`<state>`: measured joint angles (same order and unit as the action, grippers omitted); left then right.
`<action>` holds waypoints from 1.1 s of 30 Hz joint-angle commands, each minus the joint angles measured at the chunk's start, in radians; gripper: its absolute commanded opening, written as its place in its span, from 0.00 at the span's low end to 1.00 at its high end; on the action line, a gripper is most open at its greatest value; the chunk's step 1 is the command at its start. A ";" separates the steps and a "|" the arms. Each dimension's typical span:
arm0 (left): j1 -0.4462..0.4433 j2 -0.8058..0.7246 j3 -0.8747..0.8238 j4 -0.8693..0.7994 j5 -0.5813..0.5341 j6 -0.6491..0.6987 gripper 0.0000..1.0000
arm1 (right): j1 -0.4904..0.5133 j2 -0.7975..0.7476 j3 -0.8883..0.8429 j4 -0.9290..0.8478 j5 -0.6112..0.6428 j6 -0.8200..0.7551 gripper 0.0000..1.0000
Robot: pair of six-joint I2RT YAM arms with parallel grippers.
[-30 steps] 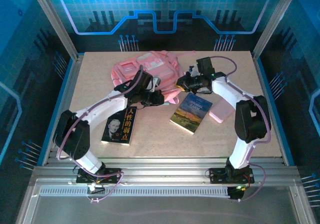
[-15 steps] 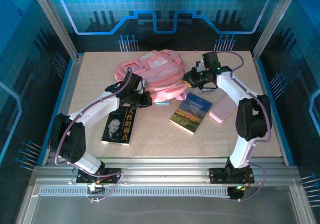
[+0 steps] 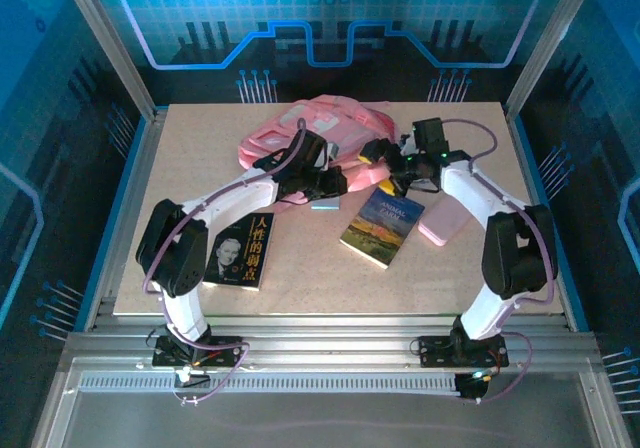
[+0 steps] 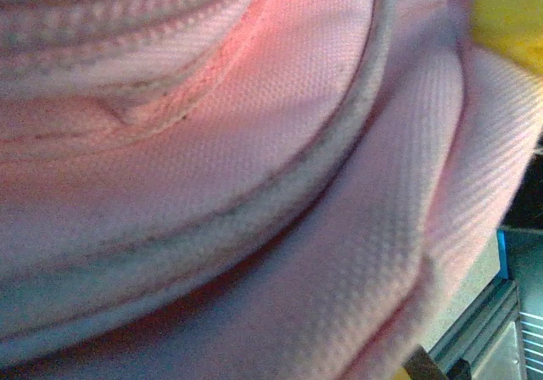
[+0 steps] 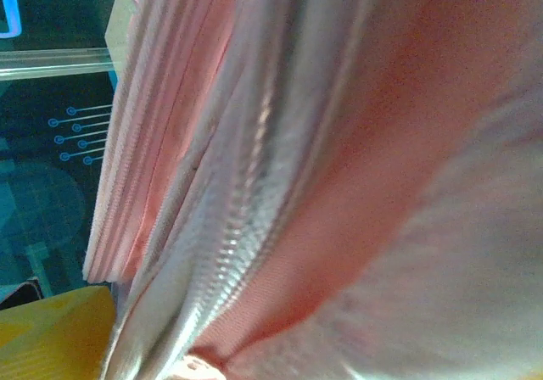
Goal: Pack the student bag
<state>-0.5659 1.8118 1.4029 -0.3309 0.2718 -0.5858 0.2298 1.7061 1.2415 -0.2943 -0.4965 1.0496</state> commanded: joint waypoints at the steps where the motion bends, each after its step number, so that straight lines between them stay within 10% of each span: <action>1: 0.001 -0.033 0.028 0.052 0.039 0.018 0.00 | 0.048 0.046 0.018 0.129 0.011 0.089 0.88; 5: 0.021 -0.085 -0.052 0.029 0.011 0.044 0.00 | 0.058 0.078 0.050 0.137 0.100 0.066 0.06; 6: 0.035 -0.096 -0.079 0.026 0.013 0.042 0.00 | 0.053 0.081 0.058 0.127 0.124 0.048 0.00; 33: 0.466 -0.134 -0.230 -0.110 -0.307 0.185 0.00 | 0.008 0.142 0.292 -0.040 0.184 -0.213 0.00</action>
<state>-0.1822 1.6791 1.1446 -0.3607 0.1345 -0.4122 0.2897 1.8023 1.4570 -0.3603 -0.4263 0.8993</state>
